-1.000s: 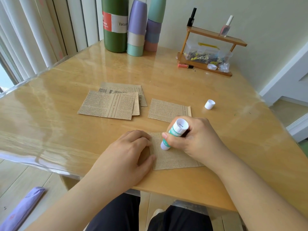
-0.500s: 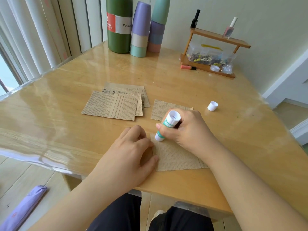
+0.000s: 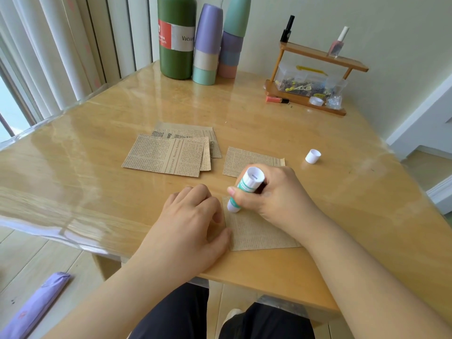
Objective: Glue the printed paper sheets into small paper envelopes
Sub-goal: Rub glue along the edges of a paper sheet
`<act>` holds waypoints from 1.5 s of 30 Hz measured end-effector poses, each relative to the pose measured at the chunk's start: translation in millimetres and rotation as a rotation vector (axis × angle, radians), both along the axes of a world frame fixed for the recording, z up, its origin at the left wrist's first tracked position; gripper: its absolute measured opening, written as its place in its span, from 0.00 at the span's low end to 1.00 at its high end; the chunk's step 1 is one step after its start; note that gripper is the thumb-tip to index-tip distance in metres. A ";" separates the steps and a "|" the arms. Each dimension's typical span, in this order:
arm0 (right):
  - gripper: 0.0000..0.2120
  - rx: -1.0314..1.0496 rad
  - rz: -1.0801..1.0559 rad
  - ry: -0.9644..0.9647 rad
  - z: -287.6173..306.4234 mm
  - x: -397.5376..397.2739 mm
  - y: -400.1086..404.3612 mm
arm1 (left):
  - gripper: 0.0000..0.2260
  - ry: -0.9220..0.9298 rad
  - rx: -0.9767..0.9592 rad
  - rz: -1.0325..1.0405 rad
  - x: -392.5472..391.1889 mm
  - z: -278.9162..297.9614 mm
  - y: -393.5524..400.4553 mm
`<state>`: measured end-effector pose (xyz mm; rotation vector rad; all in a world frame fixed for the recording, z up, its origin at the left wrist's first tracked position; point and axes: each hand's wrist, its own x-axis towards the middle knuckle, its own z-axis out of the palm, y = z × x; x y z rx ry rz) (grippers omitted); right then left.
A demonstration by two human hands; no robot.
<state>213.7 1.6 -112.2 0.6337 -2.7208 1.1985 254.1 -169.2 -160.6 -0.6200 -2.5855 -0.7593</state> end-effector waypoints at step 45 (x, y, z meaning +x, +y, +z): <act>0.15 -0.003 -0.024 -0.006 4.2 24.2 9.6 | 0.09 0.040 0.021 -0.115 -8.6 -7.6 -3.5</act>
